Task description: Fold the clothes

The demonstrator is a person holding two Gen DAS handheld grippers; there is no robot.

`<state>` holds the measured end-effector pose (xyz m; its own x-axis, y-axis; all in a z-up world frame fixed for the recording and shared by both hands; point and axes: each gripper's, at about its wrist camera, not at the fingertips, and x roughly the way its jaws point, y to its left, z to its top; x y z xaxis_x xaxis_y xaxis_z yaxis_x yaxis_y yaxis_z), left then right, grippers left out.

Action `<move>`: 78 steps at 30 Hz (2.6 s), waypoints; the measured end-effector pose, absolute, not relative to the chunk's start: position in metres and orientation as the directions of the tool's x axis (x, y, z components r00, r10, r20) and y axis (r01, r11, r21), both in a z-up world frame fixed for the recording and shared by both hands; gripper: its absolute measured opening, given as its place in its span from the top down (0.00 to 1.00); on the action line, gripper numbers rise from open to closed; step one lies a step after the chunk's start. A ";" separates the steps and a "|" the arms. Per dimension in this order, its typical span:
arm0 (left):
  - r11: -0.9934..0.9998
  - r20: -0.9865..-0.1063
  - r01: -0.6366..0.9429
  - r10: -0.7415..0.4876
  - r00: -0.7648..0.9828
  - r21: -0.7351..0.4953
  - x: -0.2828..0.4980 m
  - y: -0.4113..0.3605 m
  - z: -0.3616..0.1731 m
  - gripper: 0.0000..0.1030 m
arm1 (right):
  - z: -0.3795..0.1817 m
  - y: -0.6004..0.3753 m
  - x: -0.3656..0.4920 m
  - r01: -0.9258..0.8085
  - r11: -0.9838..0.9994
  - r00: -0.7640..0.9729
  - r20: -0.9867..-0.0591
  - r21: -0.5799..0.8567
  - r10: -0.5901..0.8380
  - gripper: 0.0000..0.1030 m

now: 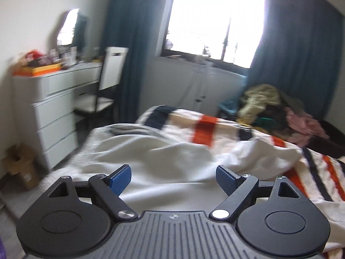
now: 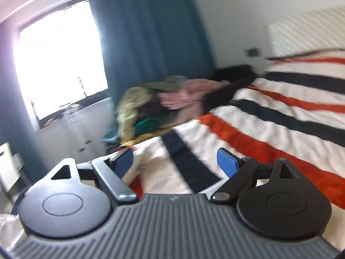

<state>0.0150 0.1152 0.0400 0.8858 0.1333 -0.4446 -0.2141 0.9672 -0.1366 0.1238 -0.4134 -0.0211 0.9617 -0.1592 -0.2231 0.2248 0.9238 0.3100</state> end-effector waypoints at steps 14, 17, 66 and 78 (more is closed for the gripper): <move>0.998 -0.525 0.057 -0.052 0.850 -0.006 0.111 -0.007 -0.049 0.14 | -0.049 -0.323 0.132 0.078 0.985 0.963 -0.269 0.156 -0.034 0.16; 0.995 -0.537 0.089 -0.055 0.842 0.037 0.151 -0.019 -0.058 0.14 | -0.057 -0.316 0.140 0.078 0.986 0.957 -0.290 0.149 -0.032 0.16; 0.889 -0.470 0.384 -0.235 0.851 0.251 0.362 -0.234 -0.084 0.96 | -0.110 -0.398 0.216 0.367 0.853 0.913 -0.322 0.372 -0.252 0.17; 0.943 -0.560 0.327 -0.238 0.793 0.063 0.241 -0.134 -0.093 0.55 | -0.114 -0.407 0.212 0.349 0.845 0.915 -0.344 0.405 -0.213 0.17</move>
